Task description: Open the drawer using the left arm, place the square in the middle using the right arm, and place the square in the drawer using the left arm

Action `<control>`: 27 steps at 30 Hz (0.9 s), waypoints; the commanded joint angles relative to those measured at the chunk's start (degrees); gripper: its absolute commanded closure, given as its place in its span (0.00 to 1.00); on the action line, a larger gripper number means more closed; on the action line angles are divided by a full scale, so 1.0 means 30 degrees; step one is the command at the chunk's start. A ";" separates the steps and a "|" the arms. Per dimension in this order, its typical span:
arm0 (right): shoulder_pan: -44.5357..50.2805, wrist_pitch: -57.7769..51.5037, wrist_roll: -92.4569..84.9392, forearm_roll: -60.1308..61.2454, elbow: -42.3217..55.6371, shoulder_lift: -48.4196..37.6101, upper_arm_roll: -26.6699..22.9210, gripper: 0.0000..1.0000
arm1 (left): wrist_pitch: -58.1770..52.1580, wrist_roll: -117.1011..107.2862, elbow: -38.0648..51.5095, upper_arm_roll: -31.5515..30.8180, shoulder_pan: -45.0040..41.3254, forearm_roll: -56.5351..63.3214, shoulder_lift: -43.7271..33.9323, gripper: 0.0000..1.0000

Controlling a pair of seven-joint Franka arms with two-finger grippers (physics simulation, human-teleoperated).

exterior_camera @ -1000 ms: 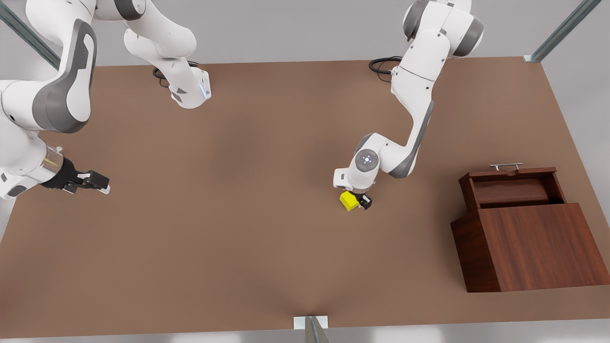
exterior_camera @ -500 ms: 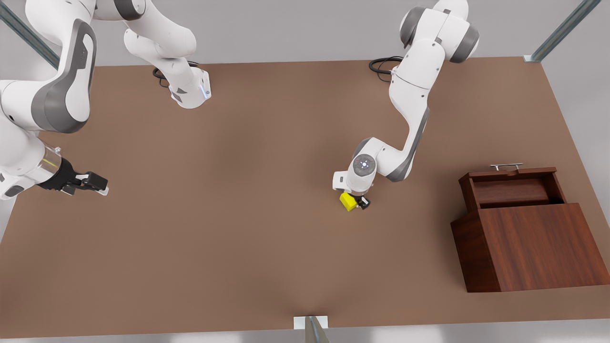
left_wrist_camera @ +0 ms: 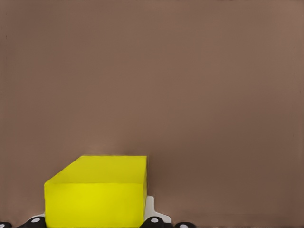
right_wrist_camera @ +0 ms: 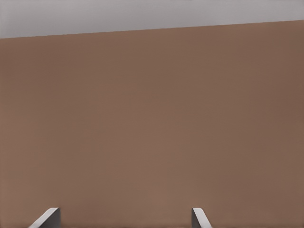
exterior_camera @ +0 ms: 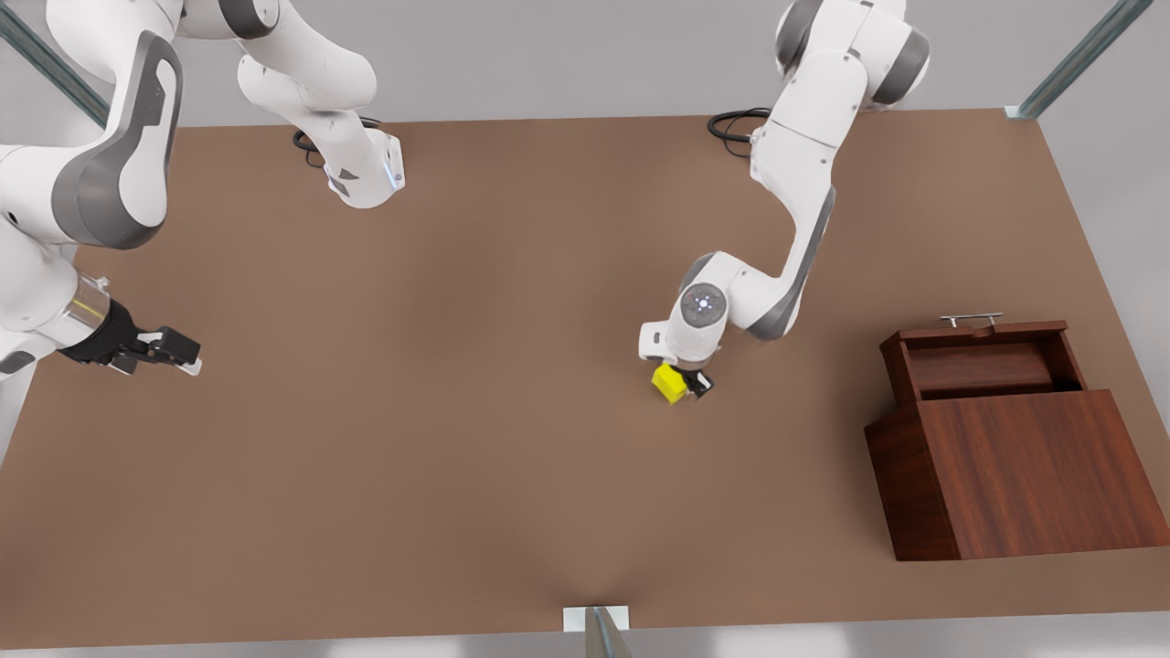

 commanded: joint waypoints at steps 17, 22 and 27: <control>-0.0001 0.0147 0.0029 0.0029 -0.0029 0.0116 0.0000 0.00 | -0.7956 0.0696 -0.0190 1.2451 0.0045 -0.3671 -0.4885 0.28; -0.0030 0.0147 0.0029 0.0205 -0.0029 0.0116 -0.0059 0.00 | -0.7400 0.1429 -0.0248 1.4093 0.0660 -0.3671 -0.4006 0.28; -0.0059 0.0117 0.0029 0.0205 -0.0029 0.0086 -0.0059 0.00 | -0.6609 0.1429 -0.0248 1.4151 0.1949 -0.3700 -0.3215 0.28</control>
